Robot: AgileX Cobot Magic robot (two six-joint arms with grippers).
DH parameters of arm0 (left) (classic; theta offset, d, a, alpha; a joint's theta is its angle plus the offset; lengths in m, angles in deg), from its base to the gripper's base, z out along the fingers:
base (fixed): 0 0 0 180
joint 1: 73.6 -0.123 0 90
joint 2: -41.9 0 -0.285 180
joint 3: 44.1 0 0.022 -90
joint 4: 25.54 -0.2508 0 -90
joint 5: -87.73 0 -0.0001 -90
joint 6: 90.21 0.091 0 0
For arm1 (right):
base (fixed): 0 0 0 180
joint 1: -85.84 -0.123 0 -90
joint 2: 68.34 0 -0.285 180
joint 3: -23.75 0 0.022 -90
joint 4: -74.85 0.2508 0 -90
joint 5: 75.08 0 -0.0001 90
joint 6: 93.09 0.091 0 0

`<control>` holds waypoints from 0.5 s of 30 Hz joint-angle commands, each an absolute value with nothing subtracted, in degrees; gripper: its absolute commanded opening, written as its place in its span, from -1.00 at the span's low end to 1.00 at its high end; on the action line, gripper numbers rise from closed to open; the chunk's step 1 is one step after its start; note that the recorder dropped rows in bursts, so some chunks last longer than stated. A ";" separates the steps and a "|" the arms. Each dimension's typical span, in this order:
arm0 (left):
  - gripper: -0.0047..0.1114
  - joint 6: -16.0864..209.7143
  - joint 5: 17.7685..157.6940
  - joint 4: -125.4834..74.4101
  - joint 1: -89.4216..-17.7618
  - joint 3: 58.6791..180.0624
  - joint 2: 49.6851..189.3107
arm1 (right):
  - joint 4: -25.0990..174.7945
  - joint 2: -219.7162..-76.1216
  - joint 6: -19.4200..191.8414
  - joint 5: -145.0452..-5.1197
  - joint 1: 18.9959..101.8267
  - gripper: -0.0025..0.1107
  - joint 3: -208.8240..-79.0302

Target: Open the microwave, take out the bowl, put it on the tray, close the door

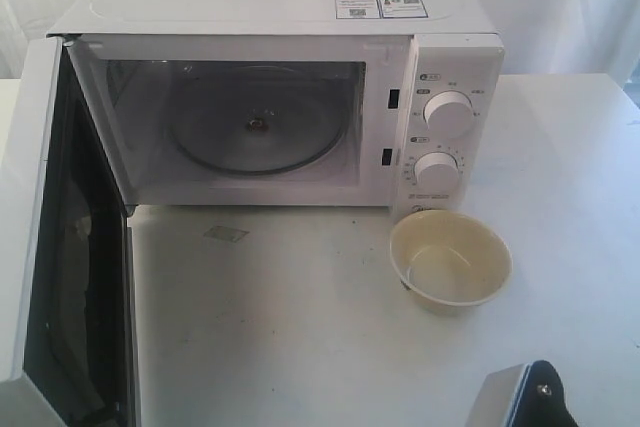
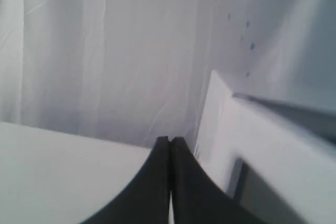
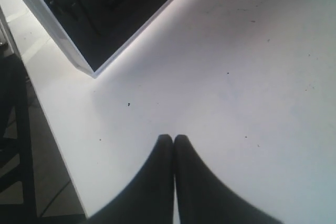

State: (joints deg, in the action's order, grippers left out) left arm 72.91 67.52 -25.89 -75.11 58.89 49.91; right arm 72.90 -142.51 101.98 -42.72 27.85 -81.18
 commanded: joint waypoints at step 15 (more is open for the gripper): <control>-0.92 76.50 139.15 -27.81 -75.17 101.60 71.66 | 72.79 -142.16 102.21 -40.33 27.62 -0.96 -80.37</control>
State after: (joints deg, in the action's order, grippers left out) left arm 71.91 127.05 -29.62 -75.11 98.01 68.21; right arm 72.90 -142.51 101.98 -41.80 27.85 -80.71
